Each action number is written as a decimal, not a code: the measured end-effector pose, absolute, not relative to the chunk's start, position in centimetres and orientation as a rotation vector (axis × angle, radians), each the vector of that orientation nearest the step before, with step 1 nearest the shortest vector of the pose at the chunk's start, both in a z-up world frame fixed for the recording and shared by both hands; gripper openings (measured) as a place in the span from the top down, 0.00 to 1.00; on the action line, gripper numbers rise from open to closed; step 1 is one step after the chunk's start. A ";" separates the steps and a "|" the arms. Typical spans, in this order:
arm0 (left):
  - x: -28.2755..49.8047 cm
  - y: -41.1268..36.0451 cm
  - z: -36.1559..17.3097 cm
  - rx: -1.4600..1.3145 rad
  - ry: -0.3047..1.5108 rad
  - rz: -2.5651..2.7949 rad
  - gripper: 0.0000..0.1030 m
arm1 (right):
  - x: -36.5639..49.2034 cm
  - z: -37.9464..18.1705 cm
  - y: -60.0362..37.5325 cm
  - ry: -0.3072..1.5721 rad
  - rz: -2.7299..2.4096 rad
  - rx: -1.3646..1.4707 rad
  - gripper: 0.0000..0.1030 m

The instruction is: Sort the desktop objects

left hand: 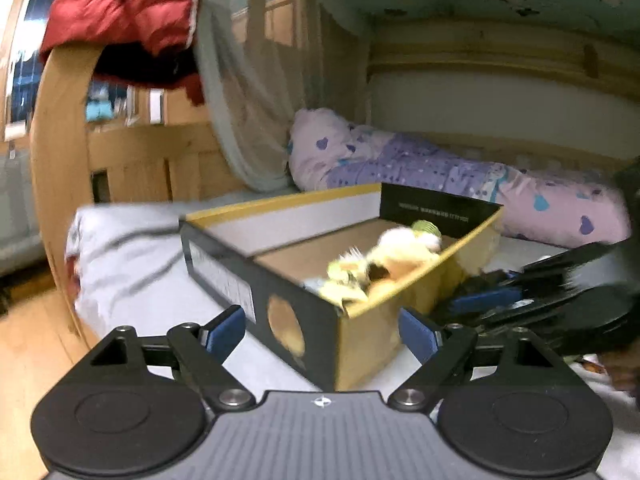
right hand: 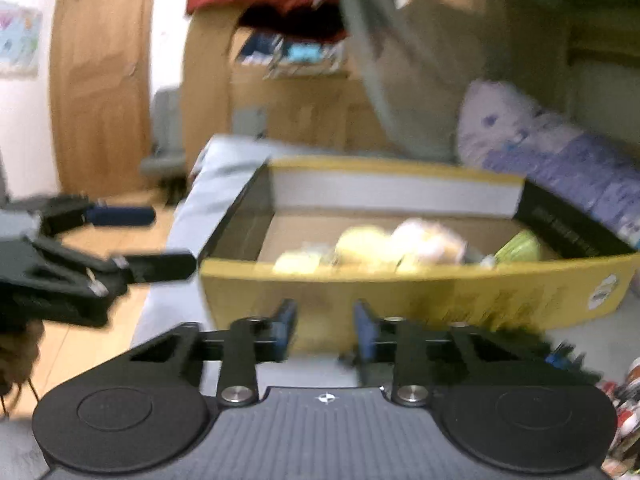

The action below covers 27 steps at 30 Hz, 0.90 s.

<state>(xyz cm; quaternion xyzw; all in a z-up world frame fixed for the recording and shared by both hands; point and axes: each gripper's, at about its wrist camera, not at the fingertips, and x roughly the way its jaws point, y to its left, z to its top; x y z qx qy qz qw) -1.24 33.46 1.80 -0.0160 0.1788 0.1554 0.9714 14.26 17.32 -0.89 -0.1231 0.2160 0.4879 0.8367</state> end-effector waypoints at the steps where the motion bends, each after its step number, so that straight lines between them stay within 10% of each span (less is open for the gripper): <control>1: -2.0 33.1 1.6 -0.056 0.370 0.297 0.18 | 14.2 -1.5 17.9 0.472 1.043 -0.306 0.73; 27: -4.8 31.7 1.0 -0.162 0.406 0.253 0.19 | 16.3 -6.7 21.8 0.580 0.969 -0.415 0.84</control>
